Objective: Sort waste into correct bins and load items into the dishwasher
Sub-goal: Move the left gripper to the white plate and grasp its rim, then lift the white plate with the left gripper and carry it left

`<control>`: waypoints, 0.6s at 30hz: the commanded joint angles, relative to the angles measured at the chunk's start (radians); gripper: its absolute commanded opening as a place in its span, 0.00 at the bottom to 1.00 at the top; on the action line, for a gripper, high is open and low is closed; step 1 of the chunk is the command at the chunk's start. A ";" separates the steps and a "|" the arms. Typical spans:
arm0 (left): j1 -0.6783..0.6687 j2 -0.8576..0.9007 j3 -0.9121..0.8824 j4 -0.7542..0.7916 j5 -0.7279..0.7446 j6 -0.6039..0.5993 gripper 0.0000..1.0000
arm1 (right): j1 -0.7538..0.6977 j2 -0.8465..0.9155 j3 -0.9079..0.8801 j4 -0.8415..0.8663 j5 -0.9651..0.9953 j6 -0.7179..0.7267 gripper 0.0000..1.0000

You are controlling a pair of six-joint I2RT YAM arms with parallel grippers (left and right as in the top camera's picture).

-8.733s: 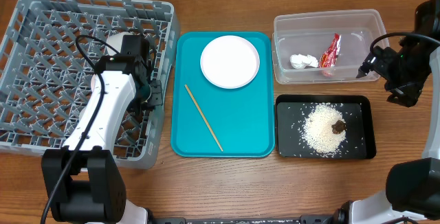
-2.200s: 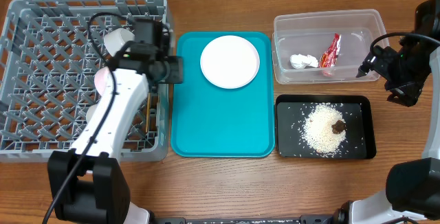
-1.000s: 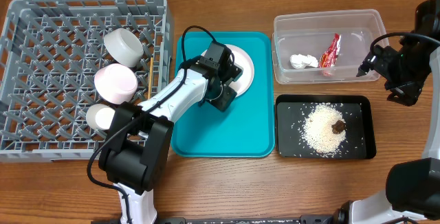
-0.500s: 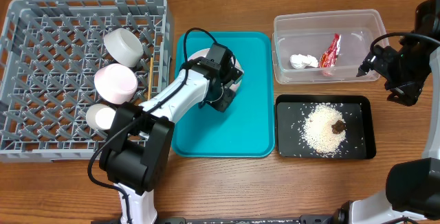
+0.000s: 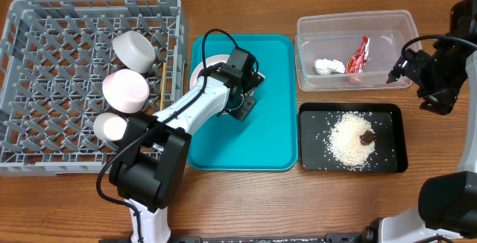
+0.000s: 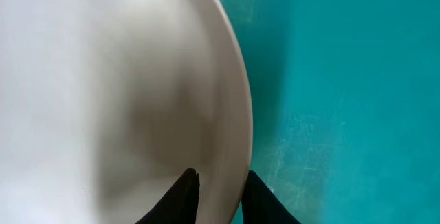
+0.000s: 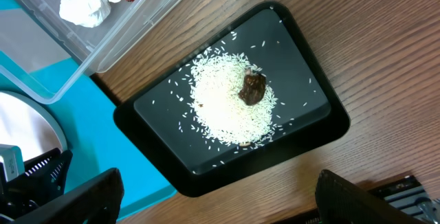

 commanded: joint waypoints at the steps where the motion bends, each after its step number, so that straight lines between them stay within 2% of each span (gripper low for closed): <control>1: -0.005 0.016 0.014 0.004 -0.031 -0.009 0.24 | 0.000 -0.031 0.013 0.003 -0.005 -0.006 0.91; 13: -0.007 0.043 0.011 -0.005 -0.068 -0.012 0.25 | 0.000 -0.031 0.013 0.003 -0.005 -0.006 0.91; 18: -0.008 0.059 0.011 -0.014 -0.068 -0.012 0.21 | 0.000 -0.031 0.013 0.003 -0.005 -0.006 0.91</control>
